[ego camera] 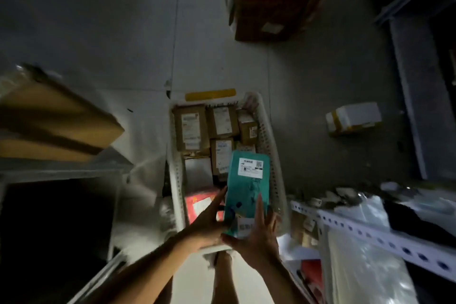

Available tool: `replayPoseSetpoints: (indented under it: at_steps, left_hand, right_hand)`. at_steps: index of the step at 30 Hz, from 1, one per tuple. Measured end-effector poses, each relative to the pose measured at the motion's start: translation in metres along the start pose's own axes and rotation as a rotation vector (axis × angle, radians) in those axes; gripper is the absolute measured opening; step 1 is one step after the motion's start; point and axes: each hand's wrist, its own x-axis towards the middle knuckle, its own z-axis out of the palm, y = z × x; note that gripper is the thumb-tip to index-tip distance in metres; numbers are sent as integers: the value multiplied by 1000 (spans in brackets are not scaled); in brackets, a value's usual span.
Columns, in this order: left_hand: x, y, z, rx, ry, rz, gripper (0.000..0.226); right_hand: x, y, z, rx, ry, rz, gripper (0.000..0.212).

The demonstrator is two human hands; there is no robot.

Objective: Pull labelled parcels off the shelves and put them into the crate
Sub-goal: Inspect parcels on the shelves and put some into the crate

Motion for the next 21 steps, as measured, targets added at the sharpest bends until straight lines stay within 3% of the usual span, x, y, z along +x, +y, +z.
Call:
replayPoseSetpoints:
  at_steps: [3, 6, 9, 17, 21]
  left_hand:
    - [87, -14, -7, 18, -11, 49, 83]
    - [157, -34, -9, -55, -12, 58, 78]
    - [205, -45, -10, -196, -40, 39, 75]
    - [279, -69, -10, -118, -42, 18, 60]
    - [292, -77, -13, -10, -38, -1, 45]
  right_hand:
    - [82, 40, 28, 0, 47, 29, 139]
    - [142, 62, 33, -256, 73, 14, 128]
    - [191, 81, 33, -342, 102, -2, 134]
    - [272, 141, 59, -400, 108, -60, 125]
    - [286, 155, 69, -467, 70, 3, 120]
